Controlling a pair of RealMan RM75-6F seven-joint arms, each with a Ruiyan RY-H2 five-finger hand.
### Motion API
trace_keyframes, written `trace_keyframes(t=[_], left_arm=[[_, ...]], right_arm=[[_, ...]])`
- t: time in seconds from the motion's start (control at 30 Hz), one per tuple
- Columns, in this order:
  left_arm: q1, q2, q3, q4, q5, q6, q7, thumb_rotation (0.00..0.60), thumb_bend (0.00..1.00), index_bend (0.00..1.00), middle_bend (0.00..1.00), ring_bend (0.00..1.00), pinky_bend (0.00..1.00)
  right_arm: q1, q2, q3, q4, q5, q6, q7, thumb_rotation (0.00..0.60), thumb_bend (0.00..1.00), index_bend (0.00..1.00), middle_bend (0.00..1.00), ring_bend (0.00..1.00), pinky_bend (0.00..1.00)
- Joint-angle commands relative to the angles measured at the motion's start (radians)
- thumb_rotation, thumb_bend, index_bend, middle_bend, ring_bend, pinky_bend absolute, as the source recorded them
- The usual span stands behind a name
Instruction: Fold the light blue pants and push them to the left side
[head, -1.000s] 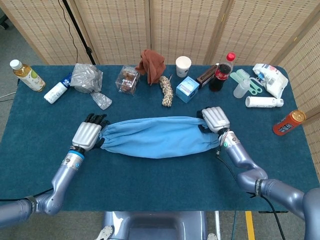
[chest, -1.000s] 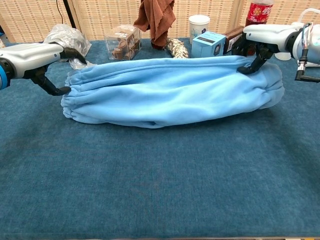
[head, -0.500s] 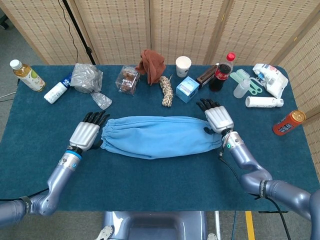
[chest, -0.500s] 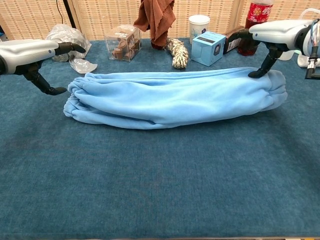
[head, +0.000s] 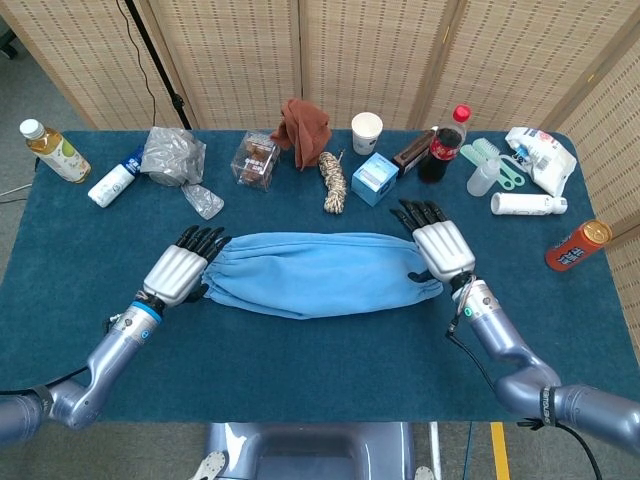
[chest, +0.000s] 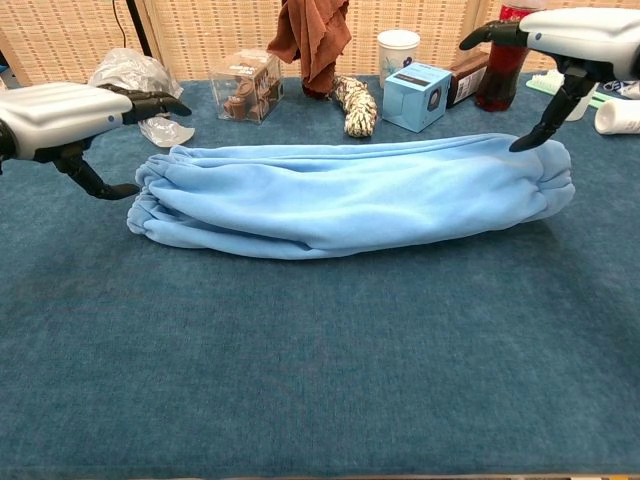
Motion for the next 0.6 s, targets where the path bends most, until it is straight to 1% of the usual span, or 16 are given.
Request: trace_keyframes(t=[0.03, 0.1, 0.27, 0.37, 0.43, 0.5, 0.57, 0.6], left_arm=[[-0.016, -0.049, 0.032, 0.086, 0.072, -0.004, -0.051, 0.600, 0.32, 0.00, 0.00, 0.00, 0.00], [-0.020, -0.066, 0.036, 0.114, 0.081, -0.005, -0.047, 0.600, 0.32, 0.00, 0.00, 0.00, 0.00], [-0.022, -0.098, 0.035, 0.155, 0.090, 0.007, -0.029, 0.600, 0.33, 0.01, 0.00, 0.00, 0.00], [-0.020, -0.123, 0.029, 0.179, 0.091, 0.024, -0.018, 0.600, 0.33, 0.13, 0.01, 0.01, 0.00], [-0.019, -0.144, 0.024, 0.200, 0.099, 0.048, 0.001, 0.600, 0.33, 0.27, 0.10, 0.10, 0.04], [-0.017, -0.163, 0.021, 0.219, 0.112, 0.073, 0.010, 0.600, 0.34, 0.37, 0.21, 0.19, 0.10], [-0.016, -0.178, 0.020, 0.231, 0.119, 0.085, 0.010, 0.600, 0.34, 0.45, 0.28, 0.25, 0.15], [-0.016, -0.183, 0.019, 0.237, 0.120, 0.088, 0.014, 0.600, 0.34, 0.46, 0.29, 0.26, 0.16]], right_arm=[[-0.036, 0.042, -0.006, -0.064, -0.015, 0.039, 0.025, 0.600, 0.00, 0.00, 0.00, 0.00, 0.05], [-0.054, 0.069, -0.010, -0.097, -0.021, 0.054, 0.034, 0.600, 0.00, 0.00, 0.00, 0.00, 0.05], [-0.077, 0.112, -0.013, -0.129, -0.037, 0.076, 0.051, 0.600, 0.00, 0.00, 0.00, 0.00, 0.05], [-0.087, 0.128, -0.012, -0.137, -0.042, 0.084, 0.064, 0.600, 0.00, 0.00, 0.00, 0.00, 0.05], [-0.092, 0.137, -0.010, -0.140, -0.047, 0.088, 0.076, 0.600, 0.00, 0.00, 0.00, 0.00, 0.05], [-0.095, 0.143, -0.009, -0.141, -0.052, 0.091, 0.084, 0.600, 0.00, 0.00, 0.00, 0.00, 0.05], [-0.099, 0.148, -0.008, -0.143, -0.058, 0.096, 0.093, 0.600, 0.00, 0.00, 0.00, 0.00, 0.05], [-0.101, 0.150, -0.008, -0.145, -0.061, 0.097, 0.097, 0.600, 0.00, 0.00, 0.00, 0.00, 0.05]])
